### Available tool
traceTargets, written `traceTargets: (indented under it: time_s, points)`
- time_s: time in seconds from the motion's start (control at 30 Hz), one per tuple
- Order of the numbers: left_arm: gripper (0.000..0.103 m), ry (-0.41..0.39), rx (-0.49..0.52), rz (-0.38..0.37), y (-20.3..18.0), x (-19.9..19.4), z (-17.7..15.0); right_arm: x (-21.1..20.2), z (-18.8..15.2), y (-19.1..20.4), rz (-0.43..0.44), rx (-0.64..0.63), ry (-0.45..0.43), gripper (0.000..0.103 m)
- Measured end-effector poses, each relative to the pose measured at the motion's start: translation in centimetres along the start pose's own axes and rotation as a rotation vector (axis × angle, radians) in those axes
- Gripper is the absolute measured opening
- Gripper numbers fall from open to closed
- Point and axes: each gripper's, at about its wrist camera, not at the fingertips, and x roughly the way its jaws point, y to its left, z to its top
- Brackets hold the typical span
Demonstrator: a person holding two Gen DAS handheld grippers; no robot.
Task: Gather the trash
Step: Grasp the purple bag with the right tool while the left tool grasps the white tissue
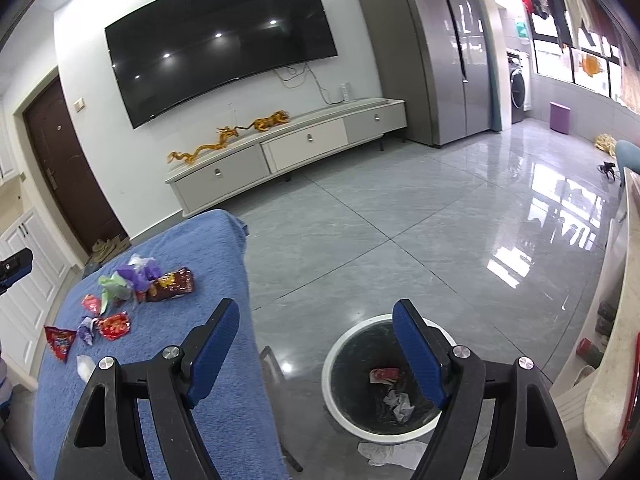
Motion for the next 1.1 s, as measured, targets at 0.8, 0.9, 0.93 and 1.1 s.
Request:
traceTargets:
  time_s: [0.8,0.9,0.93,1.1]
  points:
    - [0.073,0.074,0.014,0.08,3.7,1.4,-8.2,4.7,1.0,6.6,0.118,-0.129,0.056,0.078]
    - [0.074,0.087,0.042,0.102,3.6,2.2,-9.1,6.5,1.3,7.9,0.144,-0.148,0.076,0.078]
    - [0.074,0.095,0.042,0.105,3.7,2.6,-9.4,7.3,1.5,8.4,0.151,-0.155,0.084,0.078]
    - [0.074,0.141,0.067,0.108,3.9,4.8,-11.2,11.0,1.8,11.4,0.211,-0.185,0.135,0.078]
